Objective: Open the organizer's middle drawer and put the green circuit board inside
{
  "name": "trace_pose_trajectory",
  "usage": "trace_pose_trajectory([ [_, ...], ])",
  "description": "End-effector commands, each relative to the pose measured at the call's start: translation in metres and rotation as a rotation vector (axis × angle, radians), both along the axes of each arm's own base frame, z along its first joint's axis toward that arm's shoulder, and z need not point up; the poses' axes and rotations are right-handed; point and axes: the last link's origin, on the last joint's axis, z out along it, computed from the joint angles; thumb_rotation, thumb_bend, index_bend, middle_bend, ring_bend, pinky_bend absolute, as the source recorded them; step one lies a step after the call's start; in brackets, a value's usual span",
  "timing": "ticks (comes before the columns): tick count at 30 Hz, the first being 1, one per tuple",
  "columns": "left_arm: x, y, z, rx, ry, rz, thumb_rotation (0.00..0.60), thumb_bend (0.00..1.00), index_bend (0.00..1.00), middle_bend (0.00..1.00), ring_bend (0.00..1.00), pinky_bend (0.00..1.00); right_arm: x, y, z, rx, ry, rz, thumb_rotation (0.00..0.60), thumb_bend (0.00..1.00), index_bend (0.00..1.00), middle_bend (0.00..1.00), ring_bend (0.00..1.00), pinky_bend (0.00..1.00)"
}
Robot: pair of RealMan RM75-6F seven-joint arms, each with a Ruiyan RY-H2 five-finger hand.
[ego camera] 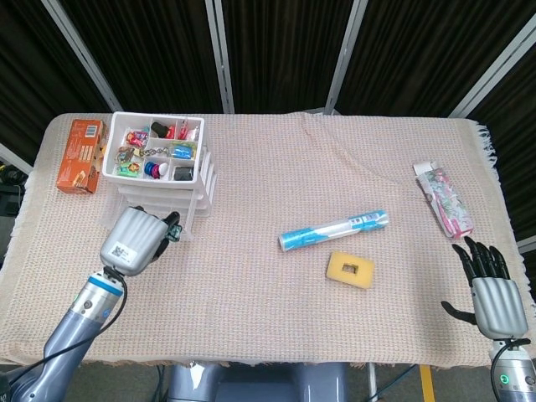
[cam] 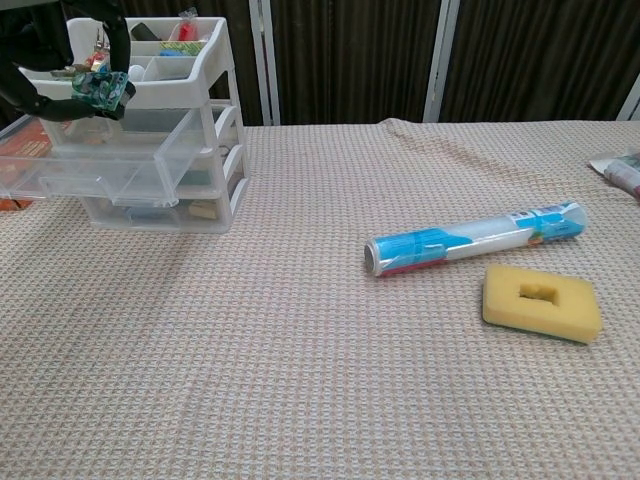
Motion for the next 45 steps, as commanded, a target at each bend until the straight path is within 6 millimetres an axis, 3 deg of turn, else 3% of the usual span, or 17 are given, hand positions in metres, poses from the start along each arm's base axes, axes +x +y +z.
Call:
trace_pose_trajectory([
  [1,-0.003,0.023,0.003,0.018,0.046,0.028,0.6,0.51,0.63,1.0,0.85,0.7,0.0,0.0,0.0,0.001,0.0,-0.001,0.6,0.0,0.11,0.0,0.0,0.0],
  [12,-0.042,0.054,-0.005,0.043,0.099,0.169,0.6,0.5,0.58,0.99,0.84,0.7,0.0,0.0,0.0,0.005,-0.005,-0.003,0.6,0.0,0.11,0.0,0.0,0.0],
  [18,-0.051,0.055,-0.008,0.034,0.095,0.189,0.6,0.27,0.47,0.98,0.83,0.7,0.0,0.0,0.0,0.004,-0.002,-0.002,0.6,0.0,0.11,0.0,0.0,0.0],
  [26,-0.055,0.051,-0.003,0.052,0.09,0.175,0.6,0.16,0.34,0.95,0.8,0.68,0.0,0.0,0.0,0.004,-0.001,-0.003,0.6,0.0,0.11,0.0,0.0,0.0],
  [29,-0.058,0.048,0.001,0.074,0.094,0.158,0.6,0.15,0.32,0.87,0.73,0.63,0.0,0.001,0.0,0.005,-0.001,-0.002,0.6,0.0,0.11,0.0,0.0,0.0],
  [32,-0.059,0.038,0.006,0.077,0.04,0.144,0.6,0.16,0.29,0.65,0.54,0.49,0.0,0.001,0.0,0.004,-0.001,-0.002,0.6,0.0,0.11,0.0,0.0,0.0],
  [34,-0.06,0.028,0.009,0.071,0.003,0.119,0.6,0.3,0.27,0.49,0.43,0.41,0.0,0.001,0.0,0.004,-0.001,-0.002,0.6,0.0,0.11,0.0,0.0,0.0],
  [35,-0.06,0.025,0.01,0.069,-0.002,0.112,0.6,0.47,0.26,0.43,0.38,0.38,0.0,0.001,0.0,0.004,-0.001,-0.003,0.6,0.0,0.11,0.0,0.0,0.0],
  [36,-0.06,0.016,0.01,0.059,-0.011,0.084,0.6,0.72,0.26,0.36,0.34,0.36,0.0,0.001,0.0,0.004,-0.002,-0.003,0.6,0.0,0.11,0.0,0.0,0.0],
  [37,-0.062,0.006,0.011,0.051,-0.01,0.045,0.6,0.79,0.26,0.35,0.32,0.35,0.0,0.001,0.0,0.004,-0.002,-0.002,0.6,0.0,0.11,0.0,0.0,0.0],
  [38,-0.063,0.0,0.011,0.048,-0.005,0.022,0.6,0.95,0.26,0.29,0.28,0.33,0.0,0.001,0.0,0.004,-0.002,-0.002,0.6,0.0,0.11,0.0,0.0,0.0],
  [39,-0.068,-0.011,0.012,0.043,0.02,-0.03,0.6,0.99,0.26,0.26,0.25,0.32,0.0,0.001,0.0,0.005,-0.001,-0.002,0.6,0.0,0.11,0.0,0.0,0.0],
  [42,-0.084,-0.035,0.011,0.05,0.149,-0.2,0.6,1.0,0.27,0.14,0.09,0.2,0.001,0.001,-0.001,0.007,-0.004,-0.003,0.6,0.0,0.11,0.0,0.0,0.0],
  [45,-0.108,-0.055,0.007,0.035,0.27,-0.356,0.6,1.0,0.27,0.07,0.01,0.14,0.002,0.001,-0.001,0.007,-0.002,0.0,0.6,0.0,0.11,0.0,0.0,0.0],
])
